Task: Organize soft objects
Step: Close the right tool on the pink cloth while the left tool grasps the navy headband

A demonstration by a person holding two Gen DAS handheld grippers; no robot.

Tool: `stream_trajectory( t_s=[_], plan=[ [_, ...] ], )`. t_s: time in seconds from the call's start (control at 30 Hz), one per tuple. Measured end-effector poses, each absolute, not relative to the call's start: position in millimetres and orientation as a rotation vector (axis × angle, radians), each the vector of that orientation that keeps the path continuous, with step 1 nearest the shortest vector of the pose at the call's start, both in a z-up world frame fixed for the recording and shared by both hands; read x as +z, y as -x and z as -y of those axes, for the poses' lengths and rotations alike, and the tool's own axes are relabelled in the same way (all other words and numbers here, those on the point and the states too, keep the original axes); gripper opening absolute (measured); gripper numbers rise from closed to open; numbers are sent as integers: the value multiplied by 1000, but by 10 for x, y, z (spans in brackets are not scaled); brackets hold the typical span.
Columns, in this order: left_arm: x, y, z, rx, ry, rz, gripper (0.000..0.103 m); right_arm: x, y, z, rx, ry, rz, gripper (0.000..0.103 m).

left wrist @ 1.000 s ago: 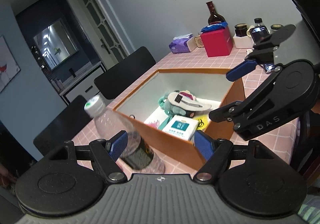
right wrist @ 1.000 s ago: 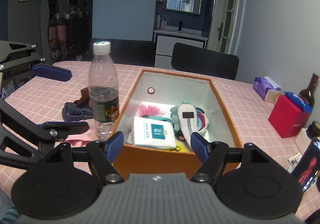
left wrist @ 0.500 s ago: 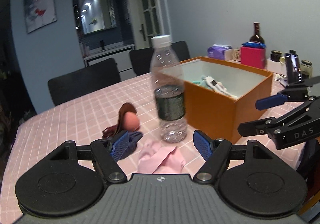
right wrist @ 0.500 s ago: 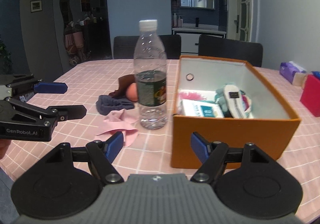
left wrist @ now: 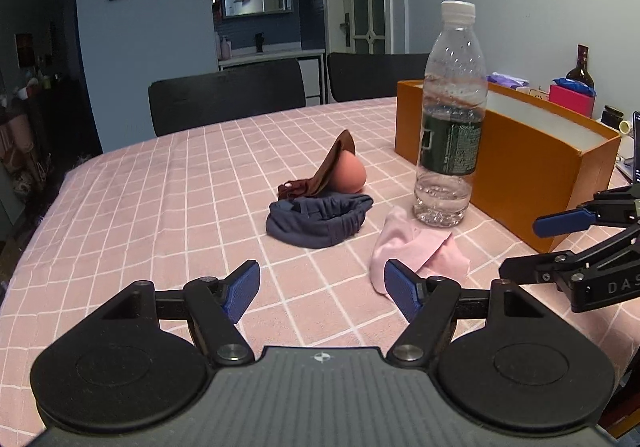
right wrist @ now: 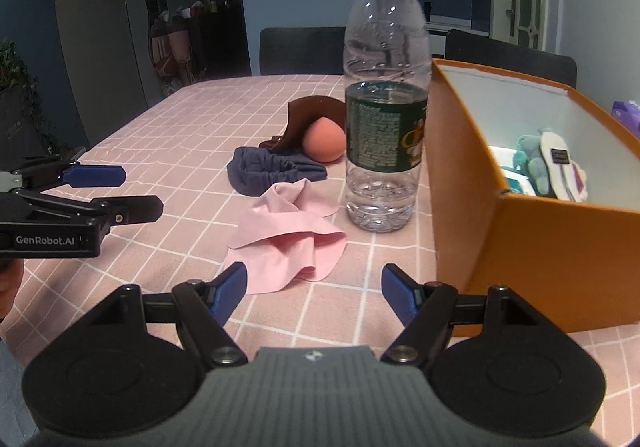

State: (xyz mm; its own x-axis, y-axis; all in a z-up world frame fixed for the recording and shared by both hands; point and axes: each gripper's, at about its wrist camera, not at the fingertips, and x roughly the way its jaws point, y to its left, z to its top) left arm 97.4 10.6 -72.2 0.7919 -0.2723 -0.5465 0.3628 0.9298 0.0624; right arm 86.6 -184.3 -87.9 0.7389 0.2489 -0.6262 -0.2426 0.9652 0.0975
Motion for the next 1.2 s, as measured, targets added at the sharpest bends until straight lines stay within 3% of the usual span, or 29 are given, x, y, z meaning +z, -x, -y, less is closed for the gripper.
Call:
stream_trajectory(
  t_s=[0.73, 0.8, 0.87, 0.9, 0.93, 0.97, 1.03, 1.2],
  plan=[
    [-845, -1636, -98, -390, -245, -672, 84, -1230, -1849, 1362, 322, 48, -808, 73],
    [-856, -1684, -81, -394, -249, -678, 84, -1243, -1865, 1345, 320, 55, -800, 65],
    [-867, -1718, -60, -398, -254, -683, 84, -1241, -1862, 1320, 317, 76, -783, 49],
    [-870, -1731, -44, -400, -256, -685, 84, -1241, -1868, 1312, 319, 86, -779, 45],
    [-874, -1749, -30, -402, -258, -686, 84, -1246, -1878, 1306, 325, 90, -775, 37],
    [-876, -1765, -11, -404, -262, -688, 84, -1250, -1886, 1300, 329, 93, -771, 21],
    [-869, -1789, 21, -405, -267, -686, 84, -1245, -1889, 1305, 323, 108, -770, 5],
    [-830, -1845, 111, -440, -285, -643, 87, -1197, -1851, 1443, 318, 81, -785, 3]
  ],
)
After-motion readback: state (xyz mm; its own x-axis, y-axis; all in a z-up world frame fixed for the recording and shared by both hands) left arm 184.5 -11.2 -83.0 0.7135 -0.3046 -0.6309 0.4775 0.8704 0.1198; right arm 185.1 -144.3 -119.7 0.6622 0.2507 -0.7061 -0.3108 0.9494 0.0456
